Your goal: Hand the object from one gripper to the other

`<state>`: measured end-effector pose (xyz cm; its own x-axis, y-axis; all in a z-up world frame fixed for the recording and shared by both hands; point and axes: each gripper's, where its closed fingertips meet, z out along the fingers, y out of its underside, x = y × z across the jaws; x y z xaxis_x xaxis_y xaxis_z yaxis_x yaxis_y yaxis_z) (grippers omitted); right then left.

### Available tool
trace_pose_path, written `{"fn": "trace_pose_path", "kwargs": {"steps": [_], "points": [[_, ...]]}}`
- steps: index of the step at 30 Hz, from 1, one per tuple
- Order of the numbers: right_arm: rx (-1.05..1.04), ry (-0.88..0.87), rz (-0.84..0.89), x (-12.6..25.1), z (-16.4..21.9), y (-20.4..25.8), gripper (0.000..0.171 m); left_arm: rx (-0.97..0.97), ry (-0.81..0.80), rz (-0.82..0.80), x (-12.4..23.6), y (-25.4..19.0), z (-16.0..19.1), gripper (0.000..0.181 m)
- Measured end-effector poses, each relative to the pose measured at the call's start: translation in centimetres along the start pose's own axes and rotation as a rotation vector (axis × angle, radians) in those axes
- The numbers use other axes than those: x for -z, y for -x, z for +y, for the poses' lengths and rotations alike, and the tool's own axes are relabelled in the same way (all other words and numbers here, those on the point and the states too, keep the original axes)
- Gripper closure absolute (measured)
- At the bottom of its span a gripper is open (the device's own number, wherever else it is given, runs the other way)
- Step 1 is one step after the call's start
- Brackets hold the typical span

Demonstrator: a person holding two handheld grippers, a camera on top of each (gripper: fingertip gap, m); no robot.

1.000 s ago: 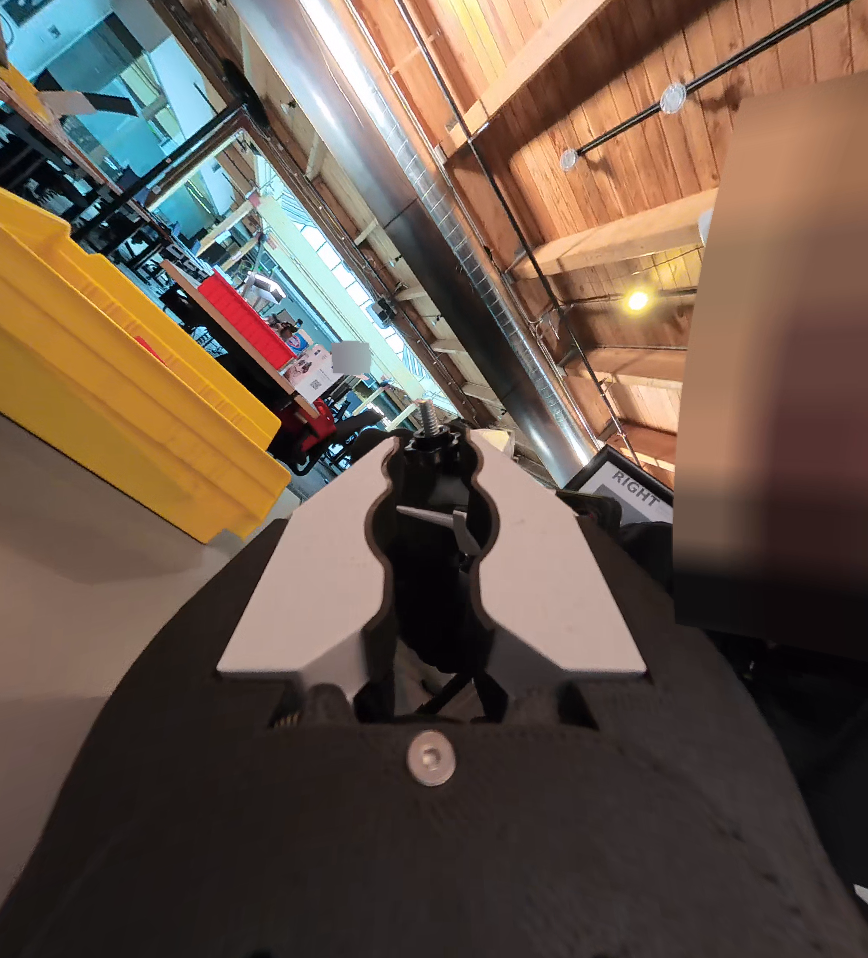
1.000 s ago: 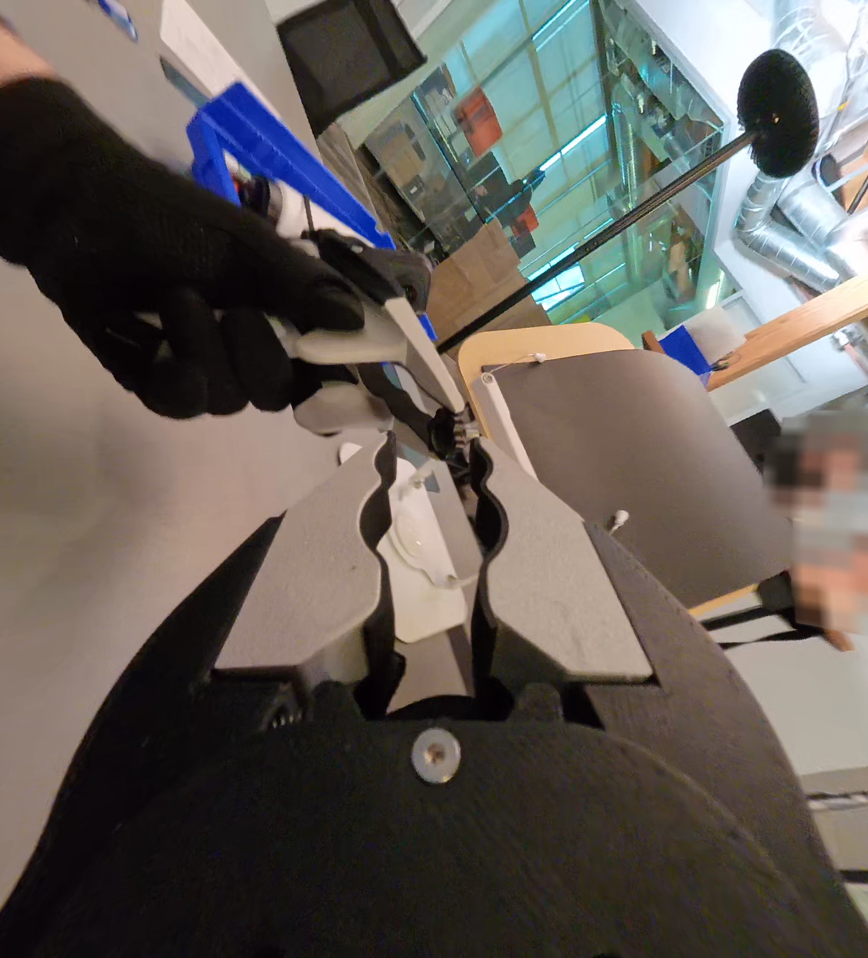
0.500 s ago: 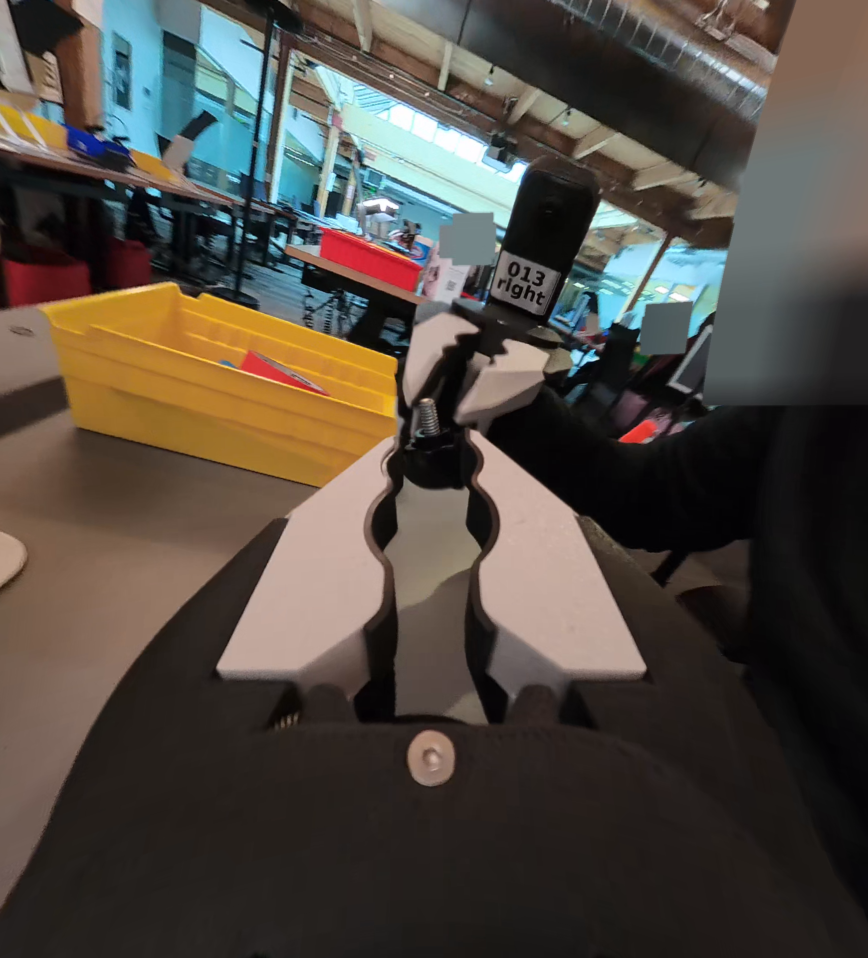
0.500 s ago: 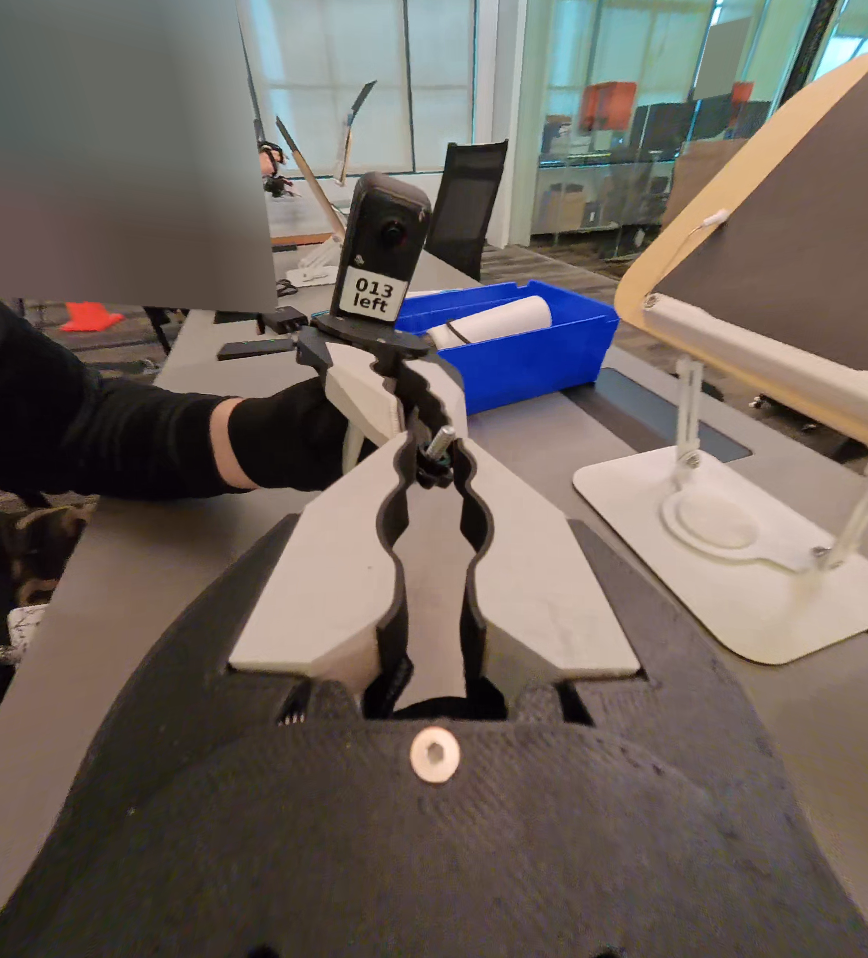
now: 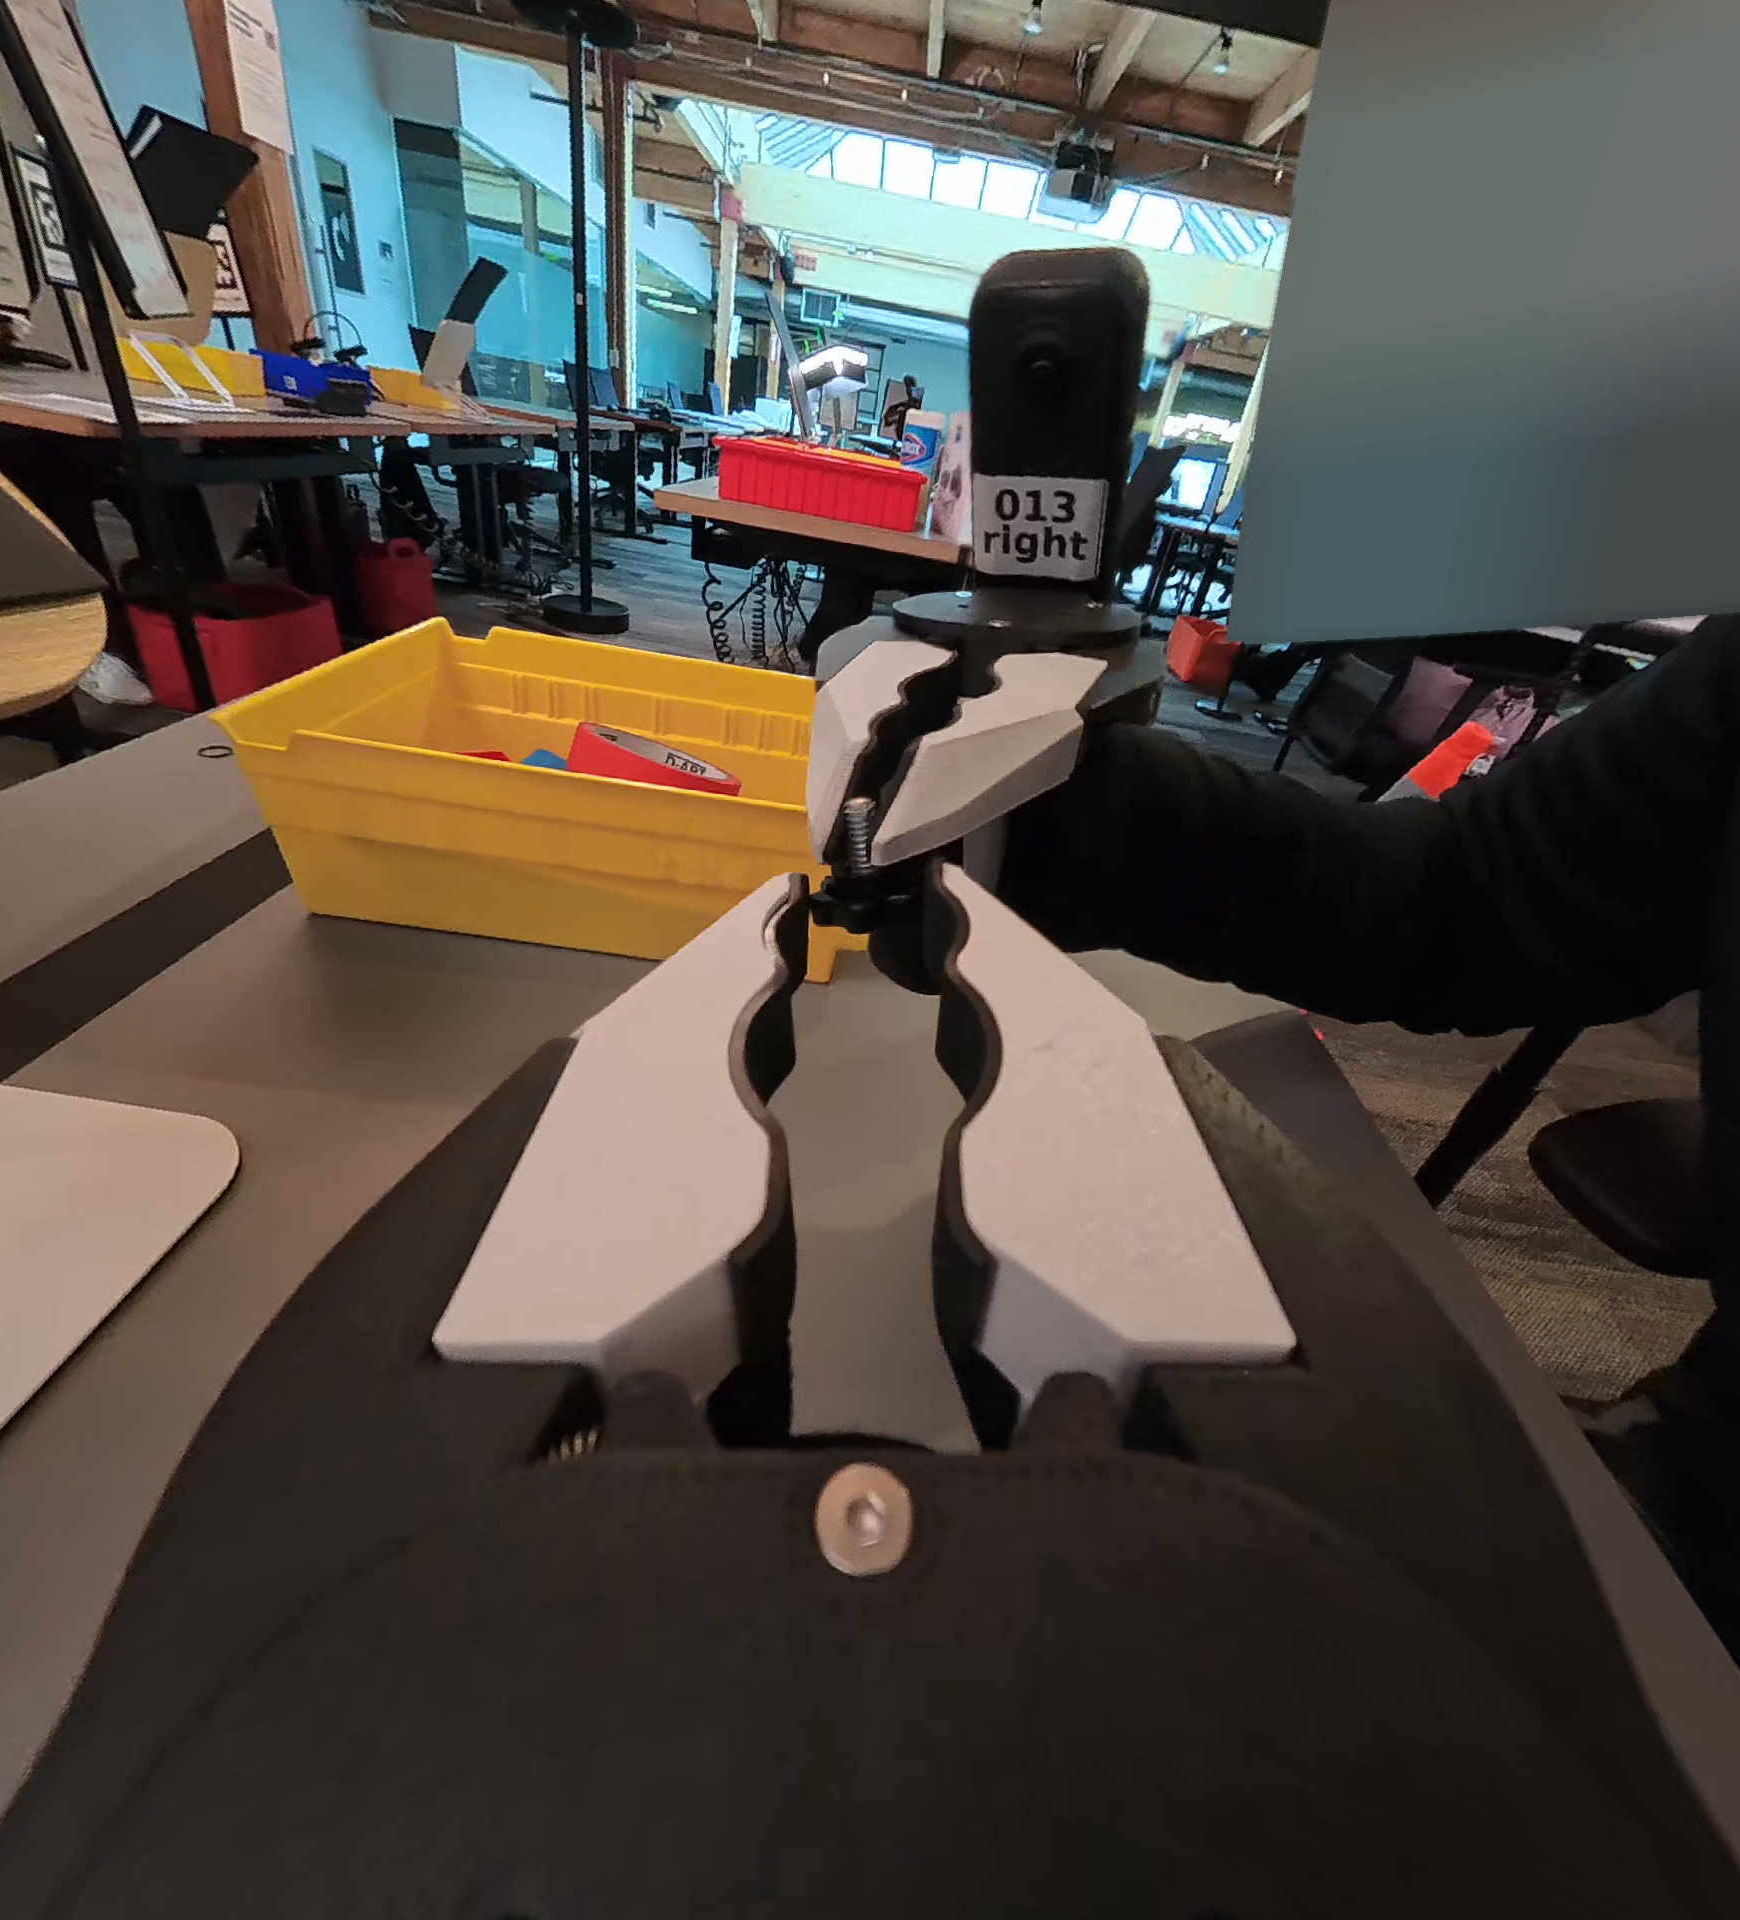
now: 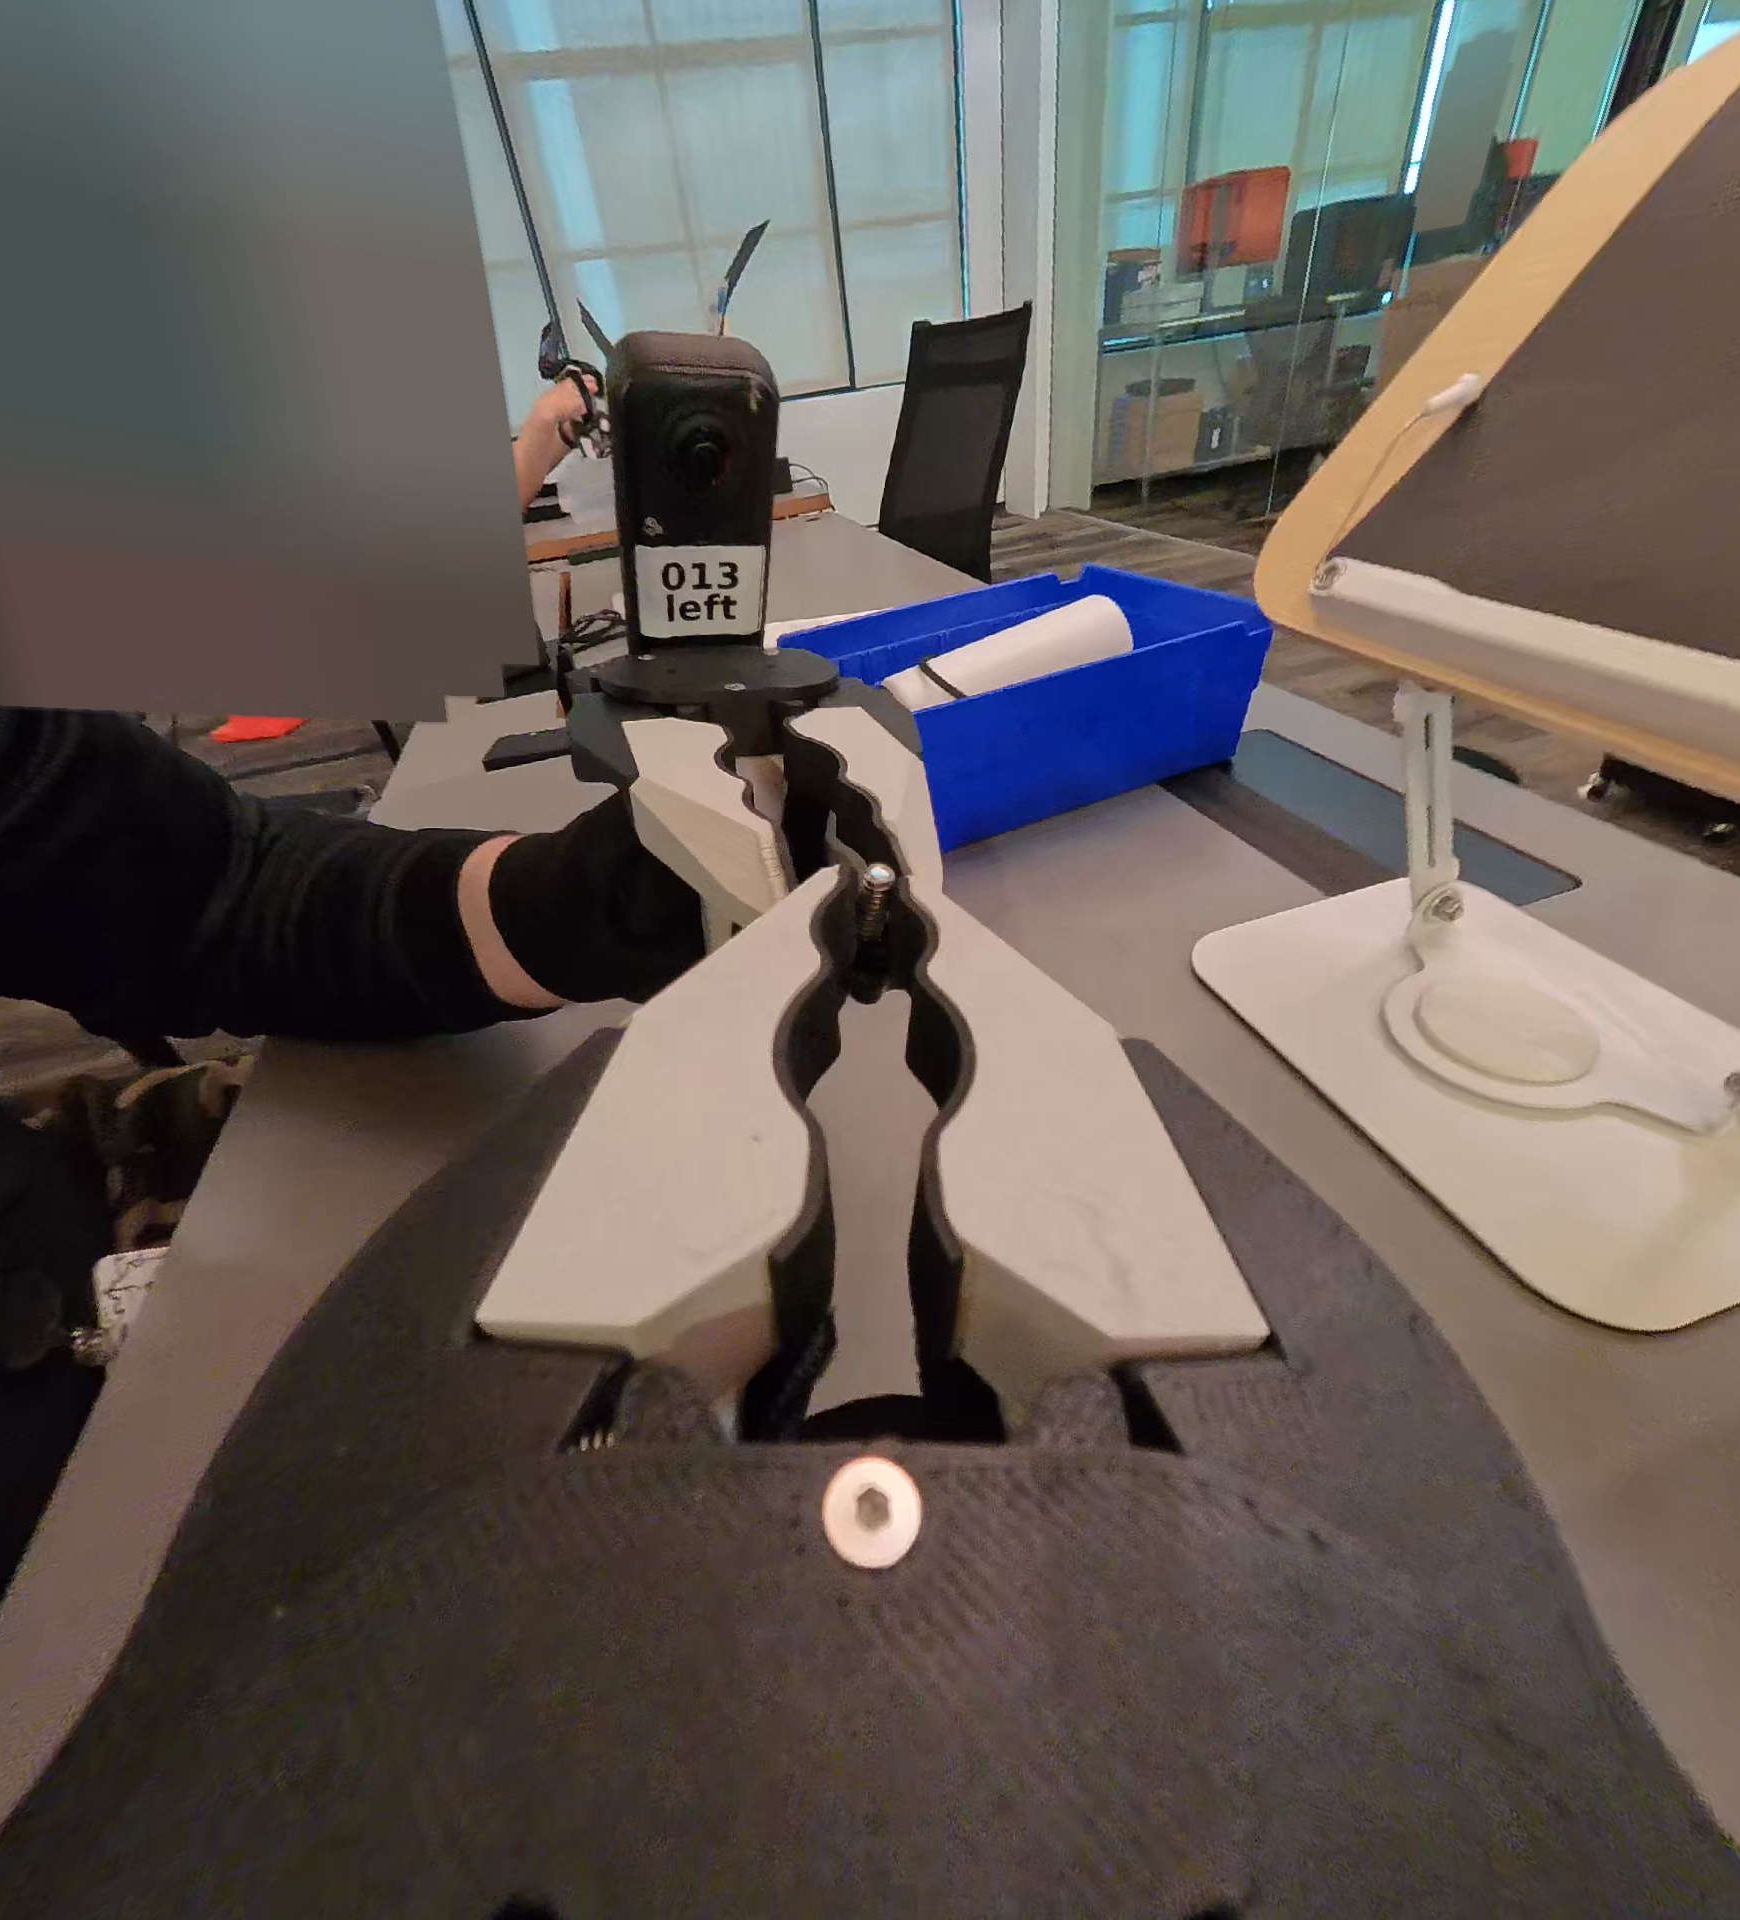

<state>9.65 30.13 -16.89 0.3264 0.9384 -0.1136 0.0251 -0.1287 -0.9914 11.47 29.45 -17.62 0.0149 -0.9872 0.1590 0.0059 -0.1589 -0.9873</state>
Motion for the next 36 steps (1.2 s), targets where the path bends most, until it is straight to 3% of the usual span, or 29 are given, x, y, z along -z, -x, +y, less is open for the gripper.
{"fn": "trace_pose_path", "kwargs": {"steps": [2,5,8,11,14,19,27,36], "points": [[0.071,-0.011,0.044,0.2,-0.3,-0.3,0.168,0.042,-0.022,0.012,0.1,0.2,-0.3,0.160],[0.371,0.061,0.196,0.8,-0.4,-1.1,0.168,0.286,-0.047,0.094,0.3,0.7,-0.4,0.126],[0.764,0.193,0.337,0.8,-0.2,-1.3,0.168,0.501,-0.134,0.172,0.7,1.2,-1.2,0.129],[0.934,0.239,0.394,0.5,-0.1,-1.1,0.168,0.596,-0.134,0.203,0.0,1.2,-0.8,0.131],[0.982,0.244,0.411,0.4,-0.1,-1.0,0.168,0.592,-0.122,0.218,-0.6,0.8,-0.4,0.135],[1.021,0.247,0.415,0.2,0.1,-0.6,0.168,0.607,-0.179,0.260,-0.4,0.6,-1.1,0.159],[1.046,0.223,0.411,0.3,-0.2,-0.2,0.168,0.589,-0.169,0.304,-0.6,-0.1,-1.0,0.150],[1.033,0.201,0.396,0.2,-0.4,0.0,0.168,0.584,-0.194,0.330,-0.5,-0.5,-1.2,0.159]]}}
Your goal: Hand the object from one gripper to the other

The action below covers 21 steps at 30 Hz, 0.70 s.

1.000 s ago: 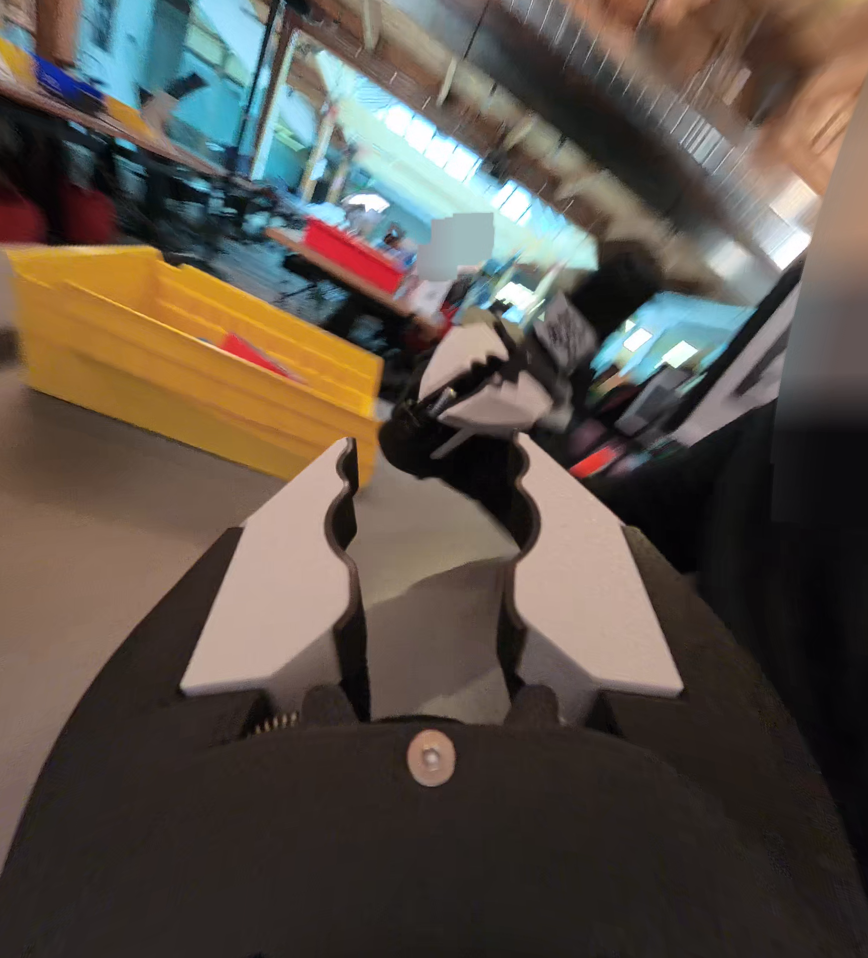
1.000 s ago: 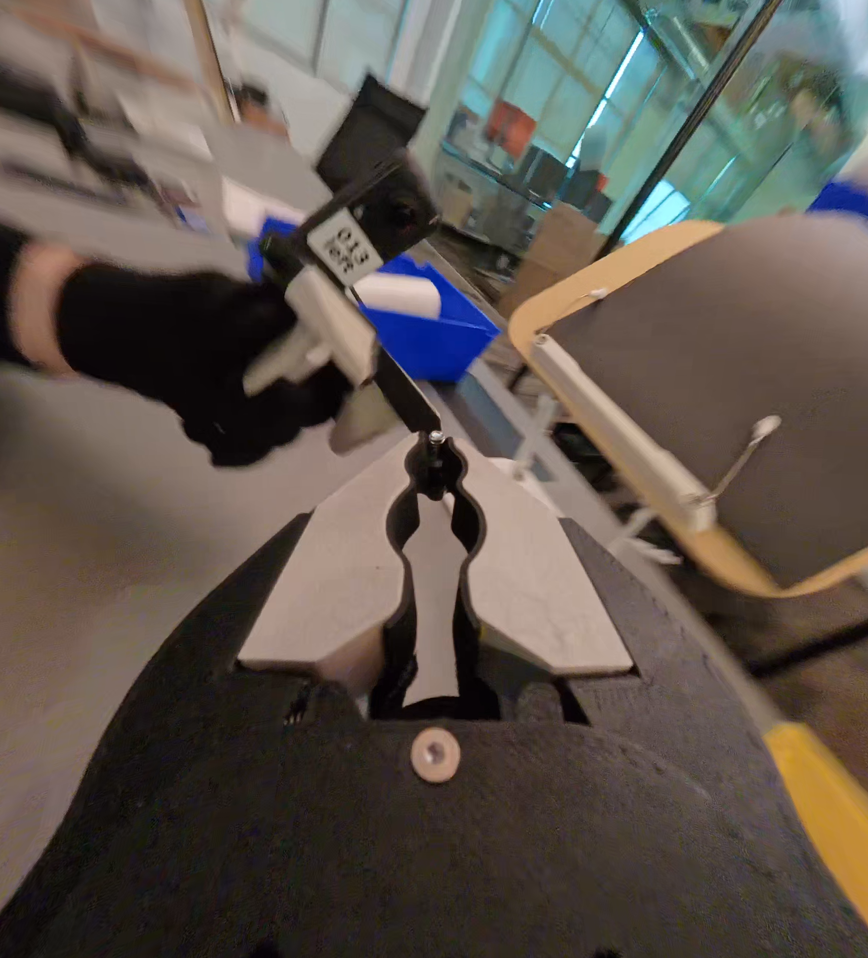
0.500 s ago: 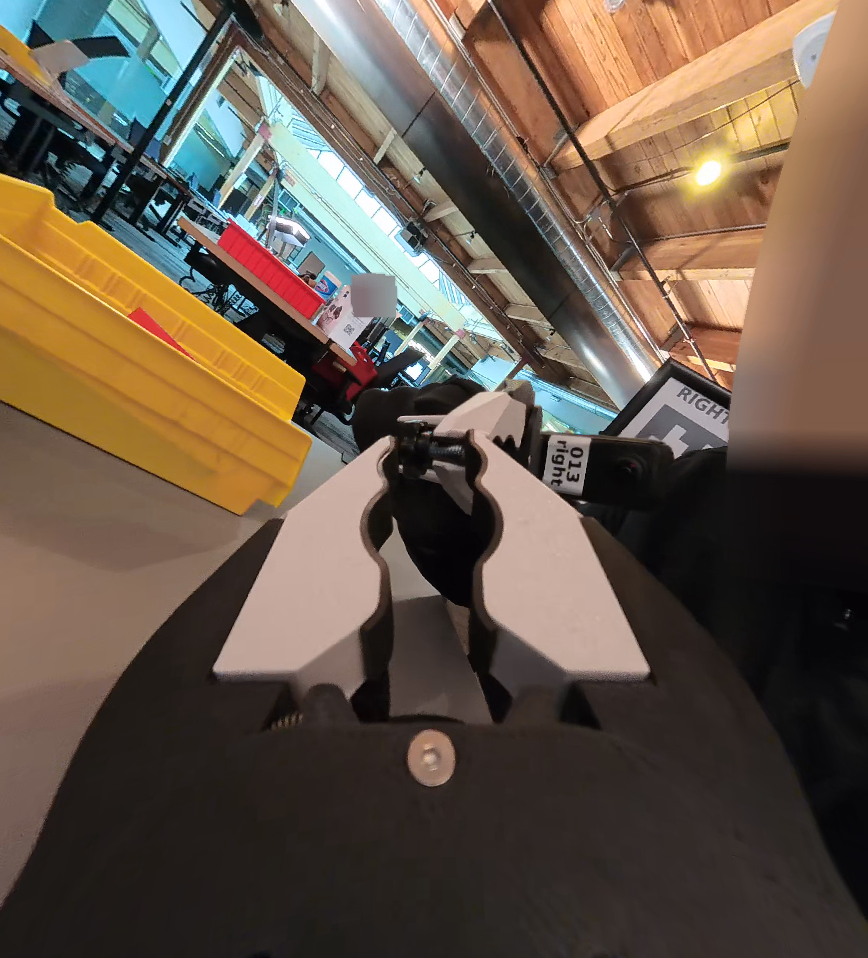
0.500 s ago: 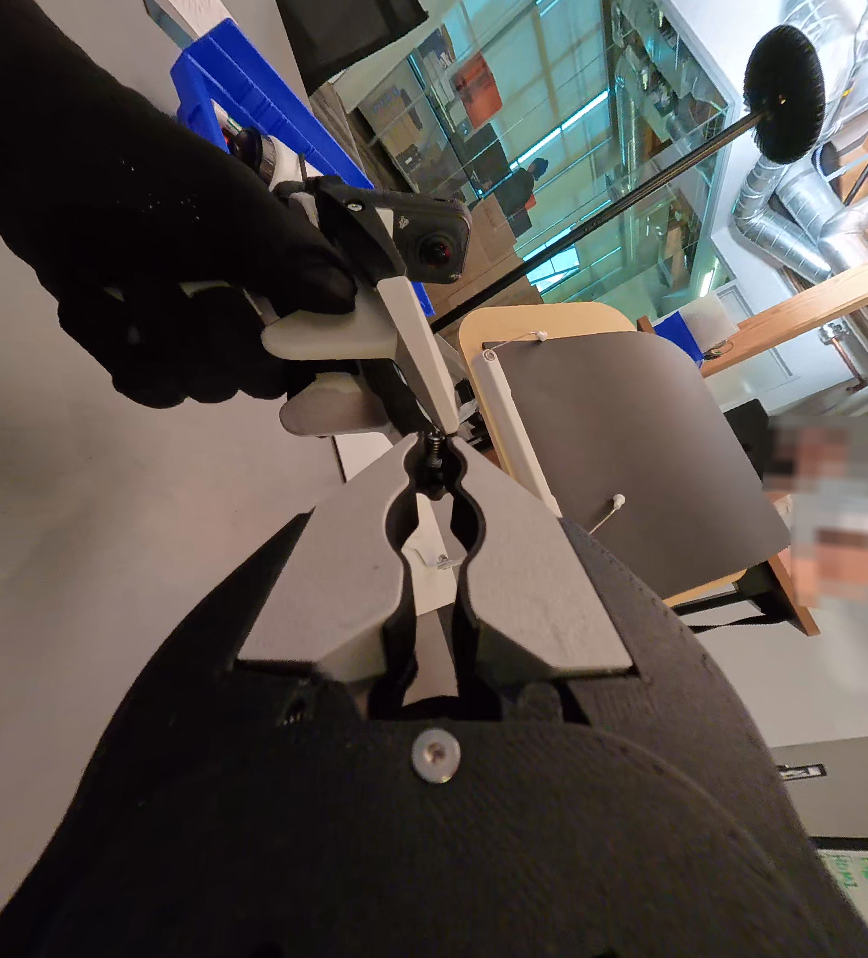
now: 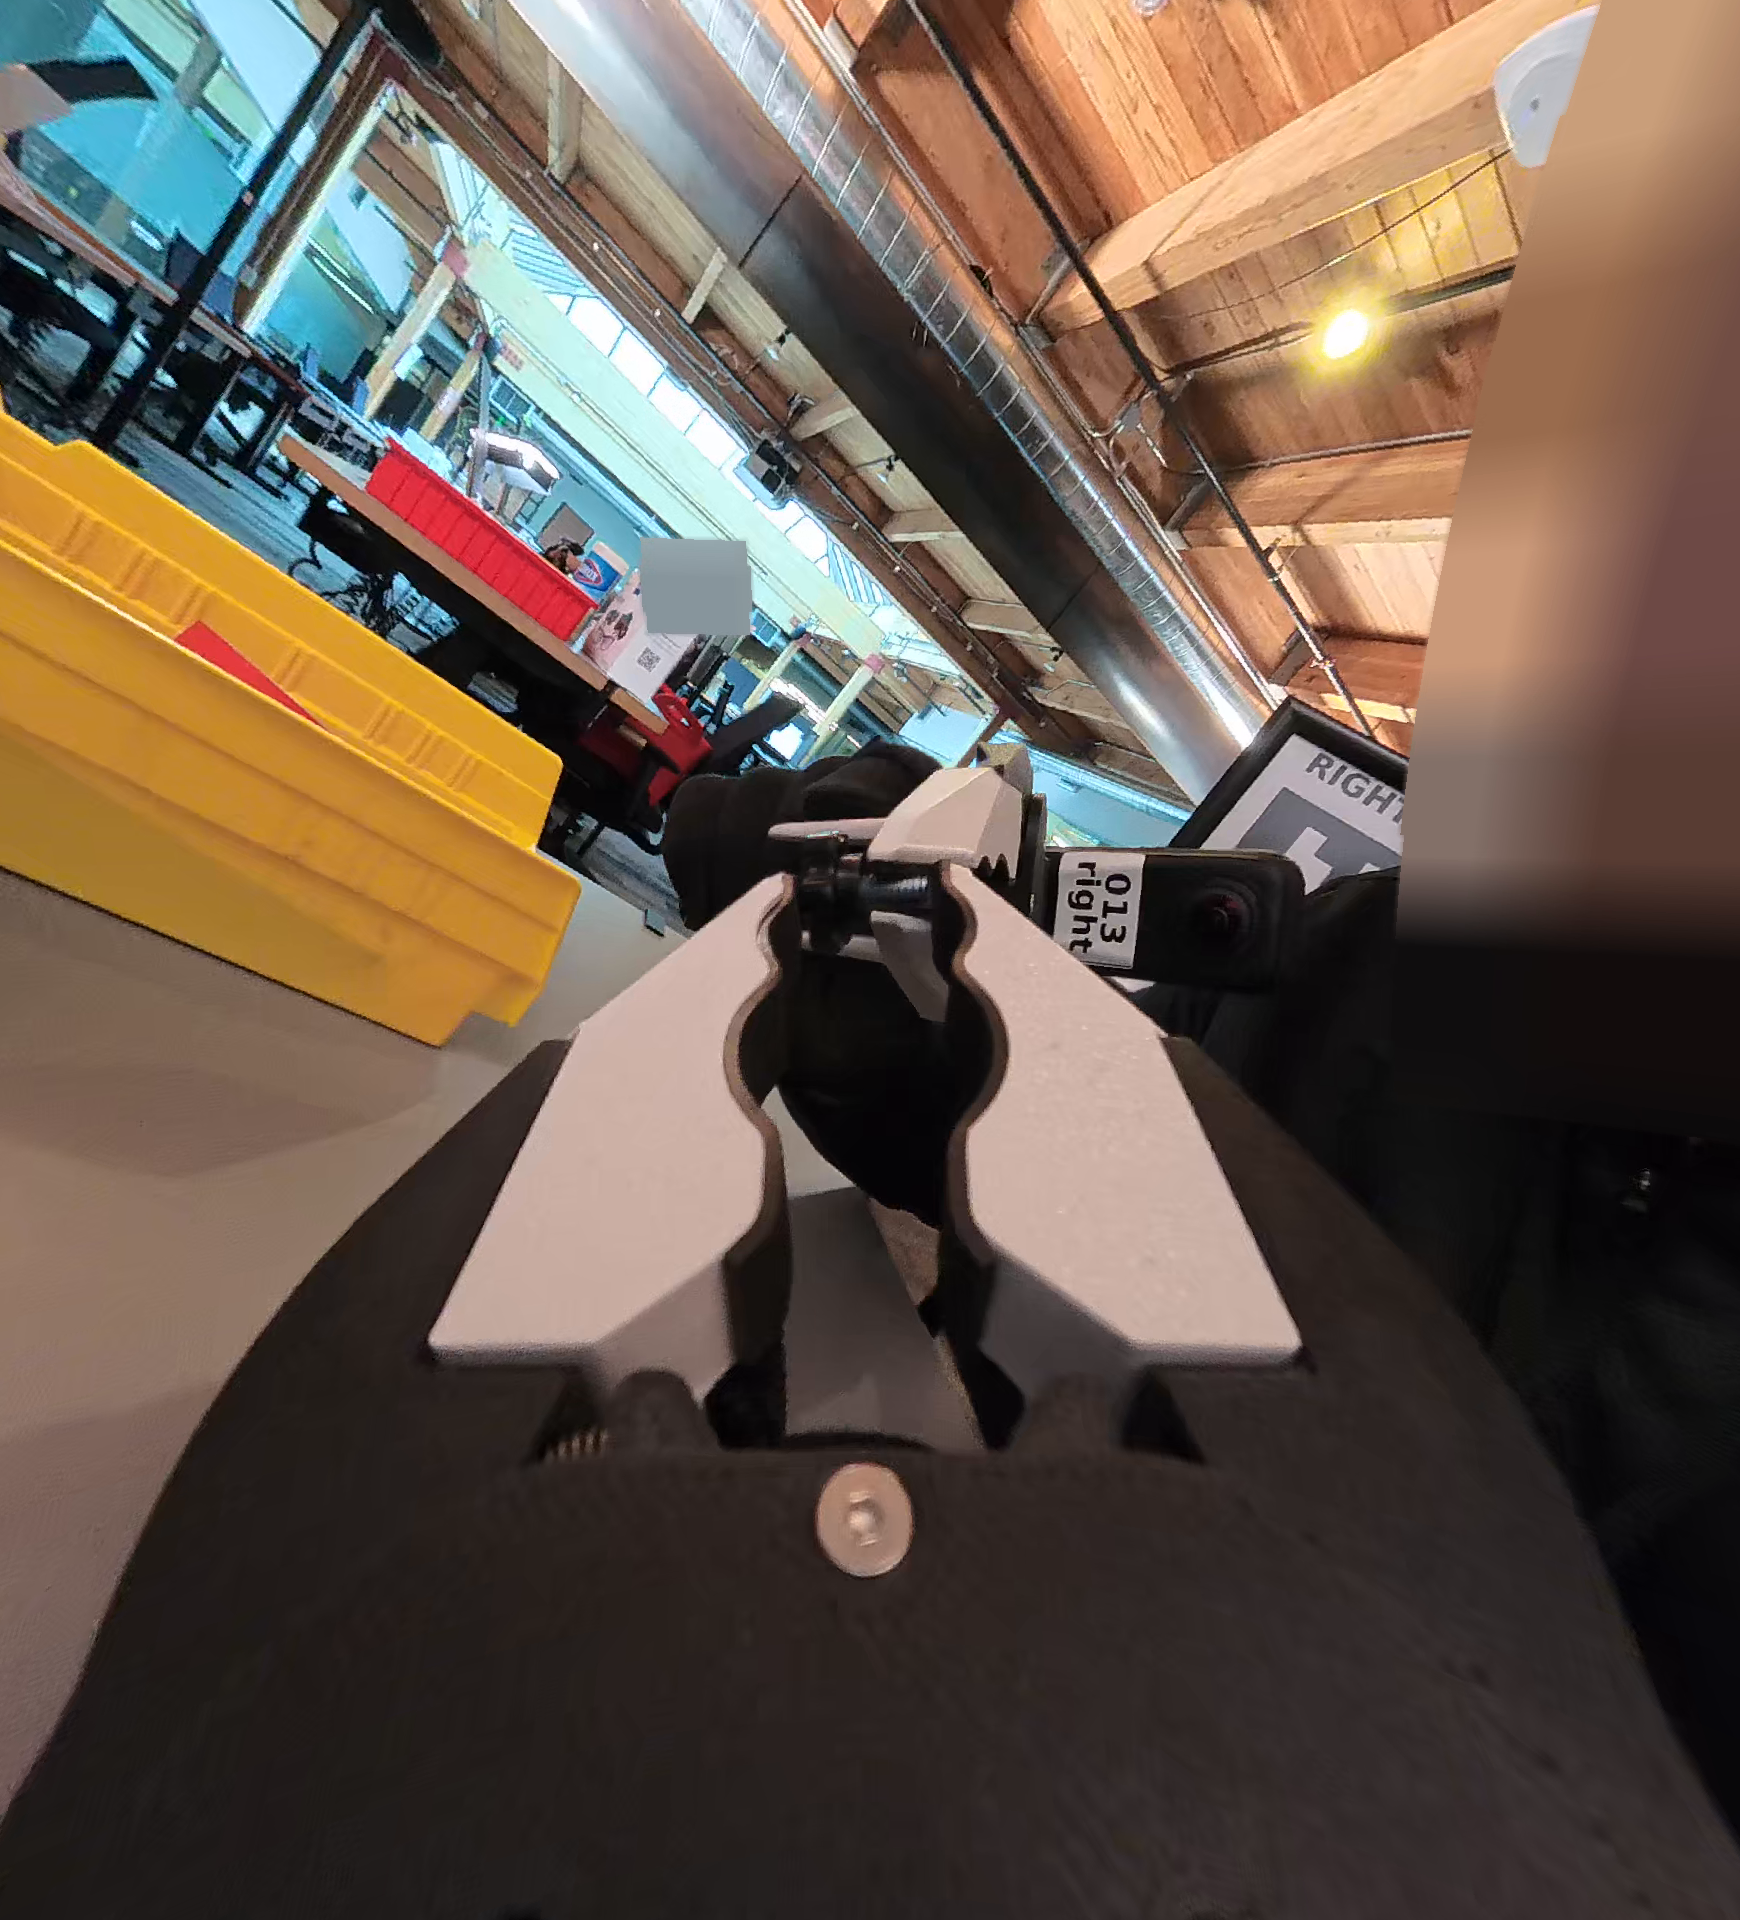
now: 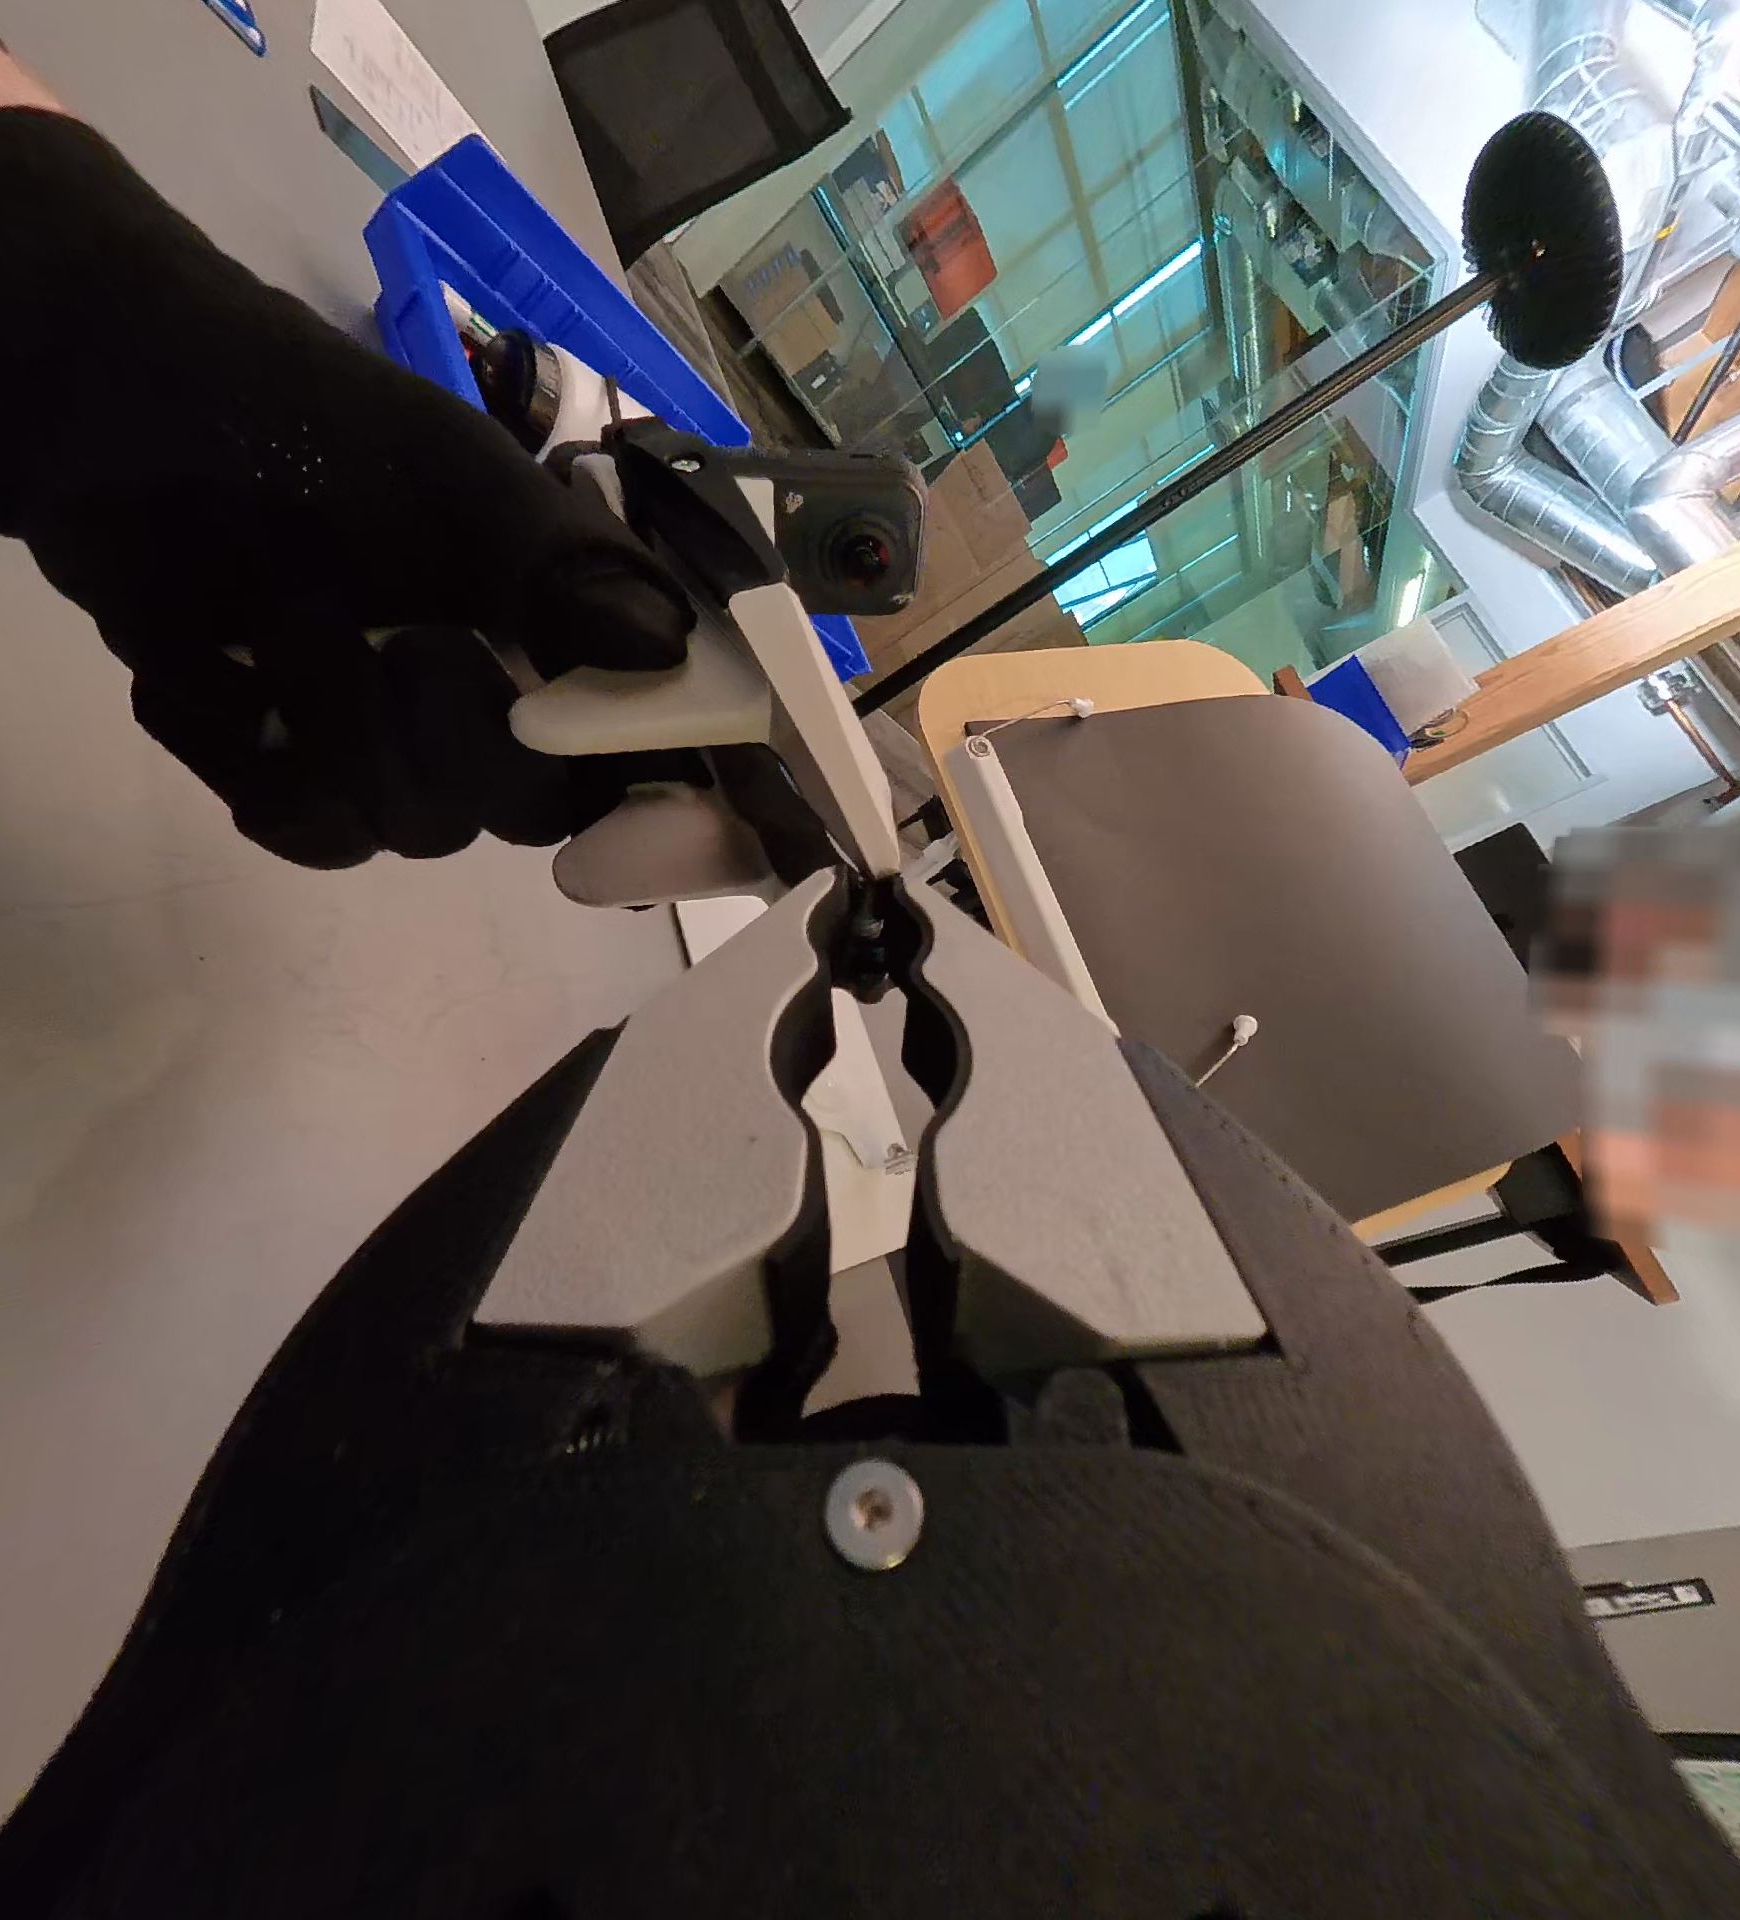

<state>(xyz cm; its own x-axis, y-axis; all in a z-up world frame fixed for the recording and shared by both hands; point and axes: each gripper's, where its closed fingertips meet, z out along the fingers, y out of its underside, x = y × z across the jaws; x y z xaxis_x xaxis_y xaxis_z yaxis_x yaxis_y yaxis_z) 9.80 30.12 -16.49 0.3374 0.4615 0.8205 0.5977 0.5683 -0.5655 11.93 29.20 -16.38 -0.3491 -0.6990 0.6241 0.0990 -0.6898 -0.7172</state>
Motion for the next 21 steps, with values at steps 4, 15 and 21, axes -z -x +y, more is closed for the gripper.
{"fn": "trace_pose_path", "kwargs": {"steps": [4,15,21], "points": [[-0.005,0.003,-0.003,-0.3,0.1,0.1,0.161,-0.033,-0.015,-0.020,0.2,0.2,-0.3,0.159],[-0.648,-0.176,-0.079,1.4,0.8,-2.2,0.158,-0.359,0.035,-0.179,1.0,0.3,-0.9,0.159],[-0.995,-0.319,-0.187,0.8,0.3,-1.7,0.159,-0.482,0.054,-0.189,0.4,-0.6,-0.7,0.159]]}}
